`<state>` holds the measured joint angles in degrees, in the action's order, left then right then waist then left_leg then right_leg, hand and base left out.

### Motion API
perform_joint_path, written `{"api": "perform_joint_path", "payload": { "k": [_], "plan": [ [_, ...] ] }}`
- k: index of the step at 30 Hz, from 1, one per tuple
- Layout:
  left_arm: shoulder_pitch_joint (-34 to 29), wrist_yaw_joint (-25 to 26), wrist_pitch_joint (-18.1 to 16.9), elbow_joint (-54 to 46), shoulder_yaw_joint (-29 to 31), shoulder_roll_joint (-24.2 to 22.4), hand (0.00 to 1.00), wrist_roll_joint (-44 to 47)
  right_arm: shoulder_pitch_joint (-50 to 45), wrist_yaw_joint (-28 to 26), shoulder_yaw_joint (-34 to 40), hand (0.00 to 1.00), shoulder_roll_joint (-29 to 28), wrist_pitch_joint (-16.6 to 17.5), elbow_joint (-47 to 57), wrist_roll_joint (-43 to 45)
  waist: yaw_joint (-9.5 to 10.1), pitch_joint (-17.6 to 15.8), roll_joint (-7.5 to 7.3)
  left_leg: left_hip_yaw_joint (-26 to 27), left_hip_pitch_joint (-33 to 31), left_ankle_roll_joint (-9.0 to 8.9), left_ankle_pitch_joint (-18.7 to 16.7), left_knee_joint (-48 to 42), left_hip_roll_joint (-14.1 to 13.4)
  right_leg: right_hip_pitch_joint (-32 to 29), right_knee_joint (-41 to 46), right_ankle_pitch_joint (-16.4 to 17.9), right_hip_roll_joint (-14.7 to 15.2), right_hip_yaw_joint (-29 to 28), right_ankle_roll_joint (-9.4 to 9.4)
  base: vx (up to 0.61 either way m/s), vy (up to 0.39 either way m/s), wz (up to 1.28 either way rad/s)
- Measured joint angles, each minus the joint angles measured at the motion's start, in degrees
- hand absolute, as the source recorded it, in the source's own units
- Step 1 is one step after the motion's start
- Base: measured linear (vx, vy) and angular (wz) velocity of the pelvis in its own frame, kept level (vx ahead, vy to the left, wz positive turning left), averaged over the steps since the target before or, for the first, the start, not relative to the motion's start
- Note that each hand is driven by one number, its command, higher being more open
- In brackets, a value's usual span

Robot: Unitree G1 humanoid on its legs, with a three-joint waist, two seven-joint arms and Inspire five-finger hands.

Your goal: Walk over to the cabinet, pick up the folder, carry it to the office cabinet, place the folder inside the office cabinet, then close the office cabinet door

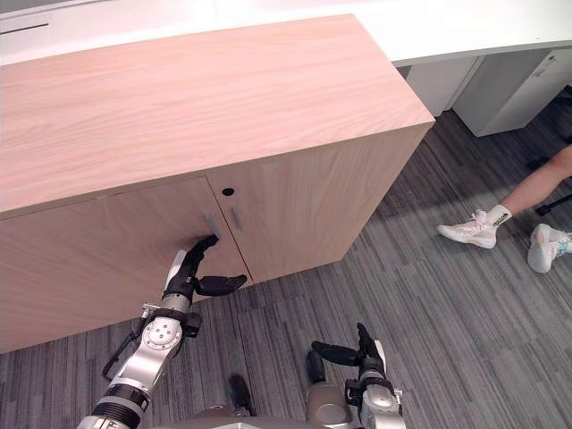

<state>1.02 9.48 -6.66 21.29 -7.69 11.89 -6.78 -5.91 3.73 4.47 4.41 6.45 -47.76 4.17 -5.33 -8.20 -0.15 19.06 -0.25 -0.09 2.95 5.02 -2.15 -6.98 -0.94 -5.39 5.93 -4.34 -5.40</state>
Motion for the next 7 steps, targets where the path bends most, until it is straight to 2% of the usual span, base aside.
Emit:
{"api": "perform_joint_path", "payload": {
  "k": [4,7],
  "plan": [
    [-7.18,-1.45,-2.04,-0.97,0.19,-3.74,1.0,1.26,-1.52,0.01,1.95,1.0,0.05,-0.09,0.0,0.03,0.54,1.36,2.23,-1.95,0.08,0.3,0.25,0.09,0.8,1.12,-0.3,0.42,0.71,2.3,0.14,-0.07,-0.023,0.24],
    [-12.81,-3.8,-2.11,-0.58,0.59,-4.79,1.0,3.83,-2.43,0.37,4.31,1.0,0.02,-0.16,-0.07,0.16,1.16,1.73,2.81,-3.62,0.08,-0.07,0.43,0.36,1.03,1.96,-0.32,1.57,1.14,4.04,0.19,-0.07,-0.019,0.24]
  ]
}}
